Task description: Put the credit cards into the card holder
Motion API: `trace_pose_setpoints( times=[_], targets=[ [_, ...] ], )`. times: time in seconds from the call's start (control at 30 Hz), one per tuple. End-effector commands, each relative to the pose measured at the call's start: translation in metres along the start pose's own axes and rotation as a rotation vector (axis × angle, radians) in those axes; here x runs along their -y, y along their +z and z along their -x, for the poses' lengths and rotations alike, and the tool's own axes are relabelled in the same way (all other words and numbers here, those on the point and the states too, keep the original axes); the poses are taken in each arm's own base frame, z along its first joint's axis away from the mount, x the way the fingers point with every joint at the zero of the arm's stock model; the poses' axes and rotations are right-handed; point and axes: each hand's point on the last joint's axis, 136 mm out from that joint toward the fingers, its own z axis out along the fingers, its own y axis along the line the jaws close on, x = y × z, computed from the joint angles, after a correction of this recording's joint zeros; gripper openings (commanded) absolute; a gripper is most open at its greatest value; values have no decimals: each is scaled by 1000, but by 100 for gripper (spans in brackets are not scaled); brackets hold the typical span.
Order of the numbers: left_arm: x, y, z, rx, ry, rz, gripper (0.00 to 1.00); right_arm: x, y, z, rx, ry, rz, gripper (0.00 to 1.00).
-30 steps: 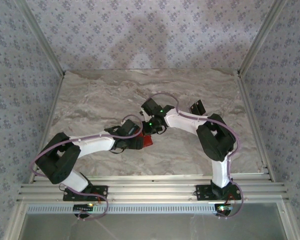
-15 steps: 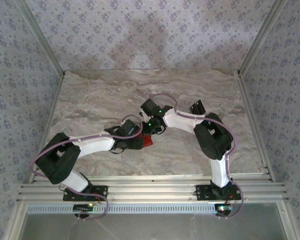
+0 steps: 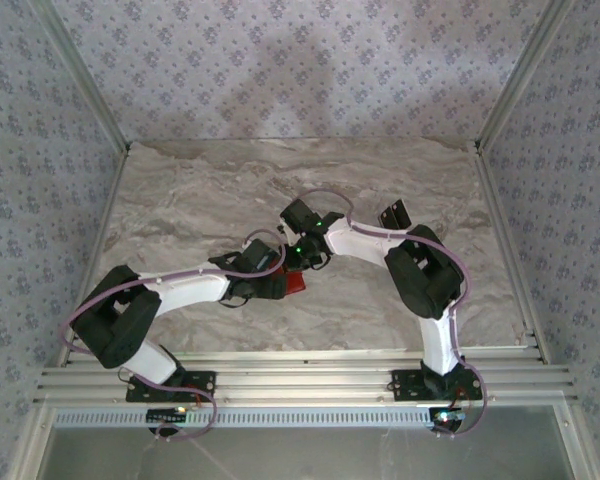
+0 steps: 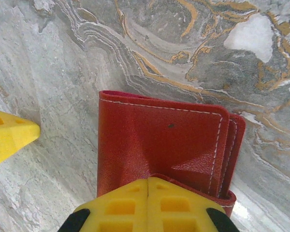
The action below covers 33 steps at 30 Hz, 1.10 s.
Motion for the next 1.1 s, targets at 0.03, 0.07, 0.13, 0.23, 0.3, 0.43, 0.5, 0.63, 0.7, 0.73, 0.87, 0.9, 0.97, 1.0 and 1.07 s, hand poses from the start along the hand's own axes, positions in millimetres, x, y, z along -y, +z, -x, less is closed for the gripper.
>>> trace_pose_setpoints(
  times=[0.03,0.07,0.13,0.23,0.3,0.43,0.5,0.63,0.7,0.73,0.87,0.9,0.97,1.0,1.07],
  targets=[
    [-43,13,-44,-132,31,163,92,11,17,-18,-67,28,-17,0],
    [-44,13,-43,-131,31,164,92,14,19,-21,-73,34,-21,0],
    [-44,13,-43,-131,31,164,92,16,21,-24,-78,39,-24,0],
    [-44,13,-43,-130,30,165,92,23,22,-30,-86,53,-33,0],
    [-44,12,-43,-132,33,165,92,27,22,-34,-88,63,-37,0],
    [-44,12,-43,-130,32,166,92,38,21,-40,-79,91,-43,0],
    [-44,12,-43,-132,34,167,92,39,19,-39,-64,101,-35,0],
    [-45,12,-44,-136,35,170,92,28,13,-27,-27,92,25,0],
    [-44,12,-43,-133,36,171,92,21,12,-25,-20,83,55,0],
    [-45,12,-43,-134,36,172,92,17,10,-21,-11,78,71,0],
    [-45,13,-43,-135,37,172,92,-1,-5,-3,35,63,121,0],
    [-45,13,-44,-137,37,172,92,-5,-11,2,51,58,131,0],
    [-44,13,-43,-136,37,172,92,-10,-18,8,67,51,141,0],
    [-45,13,-44,-137,37,173,92,-12,-21,10,74,50,145,0],
    [-44,13,-44,-139,39,171,92,-14,-25,12,80,45,147,0]
  ],
)
